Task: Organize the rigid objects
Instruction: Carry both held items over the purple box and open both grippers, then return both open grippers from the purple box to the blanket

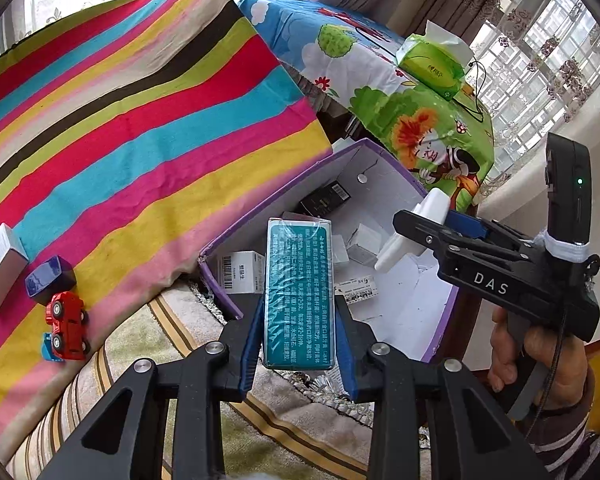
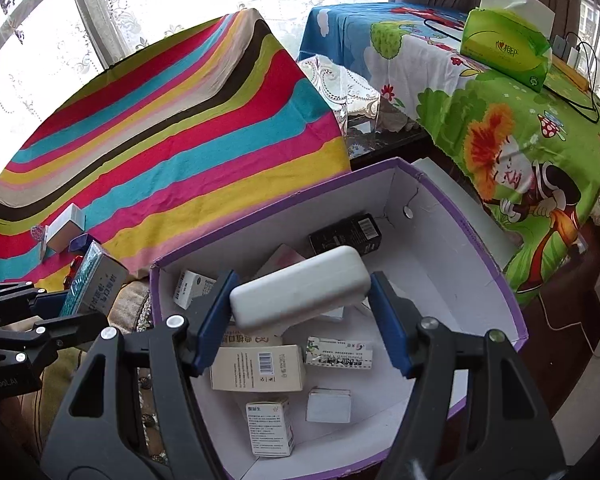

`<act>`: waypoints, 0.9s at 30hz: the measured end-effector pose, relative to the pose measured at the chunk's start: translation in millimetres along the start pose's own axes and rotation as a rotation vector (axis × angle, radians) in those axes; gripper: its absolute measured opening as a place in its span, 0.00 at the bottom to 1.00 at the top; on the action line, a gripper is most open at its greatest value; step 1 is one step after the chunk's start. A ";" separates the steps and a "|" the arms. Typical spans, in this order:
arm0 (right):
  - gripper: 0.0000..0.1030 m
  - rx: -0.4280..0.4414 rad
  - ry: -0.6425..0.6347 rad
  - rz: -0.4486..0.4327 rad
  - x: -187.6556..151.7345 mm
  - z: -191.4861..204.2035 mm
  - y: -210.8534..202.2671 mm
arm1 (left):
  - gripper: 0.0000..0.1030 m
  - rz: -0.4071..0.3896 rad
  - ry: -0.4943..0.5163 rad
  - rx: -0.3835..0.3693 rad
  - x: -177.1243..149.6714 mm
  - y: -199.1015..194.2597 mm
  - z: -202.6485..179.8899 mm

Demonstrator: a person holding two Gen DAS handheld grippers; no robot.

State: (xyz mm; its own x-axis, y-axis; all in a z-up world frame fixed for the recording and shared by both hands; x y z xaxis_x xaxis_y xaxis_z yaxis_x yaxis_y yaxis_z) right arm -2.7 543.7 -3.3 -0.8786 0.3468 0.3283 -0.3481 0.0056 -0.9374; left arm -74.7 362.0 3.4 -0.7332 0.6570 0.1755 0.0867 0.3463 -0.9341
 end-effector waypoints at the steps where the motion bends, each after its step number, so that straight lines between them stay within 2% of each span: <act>1: 0.68 -0.001 0.012 0.004 -1.1 -5.7 0.8 | 0.35 0.007 0.004 -0.004 0.9 2.0 -2.3; 6: 0.71 -0.027 0.038 0.030 -3.2 -20.0 3.7 | 0.46 0.008 -0.002 -0.004 2.1 4.4 -4.1; 8: 0.74 -0.023 0.042 0.027 -2.7 -21.5 2.5 | 0.47 0.002 -0.010 -0.002 1.7 2.3 -1.1; 17: 0.74 0.017 0.038 0.020 0.2 -13.6 -3.7 | 0.48 -0.018 -0.041 0.007 -2.2 -5.4 13.5; 21: 0.74 0.004 0.020 0.022 1.0 -4.4 -5.1 | 0.48 -0.036 -0.055 0.017 -5.9 -11.5 21.3; 27: 0.74 0.032 -0.026 0.028 3.3 16.7 -6.4 | 0.48 -0.062 -0.095 0.022 -14.6 -23.0 42.1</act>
State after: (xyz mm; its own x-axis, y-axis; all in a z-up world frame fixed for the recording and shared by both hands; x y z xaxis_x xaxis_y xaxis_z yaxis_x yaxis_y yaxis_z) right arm -8.8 529.1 5.7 -0.8963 0.3215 0.3053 -0.3332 -0.0343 -0.9422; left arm -94.4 316.2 9.2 -0.7976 0.5677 0.2039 0.0250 0.3689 -0.9291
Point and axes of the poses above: each gripper's, at about its wrist camera, not at the fingertips, and y roughly the way its jaws point, z to its left, x to its top, the point moved 1 cm from there along y, roughly the way its jaws point, and after that the axes turned 15 degrees about z, right-handed, at the moved point
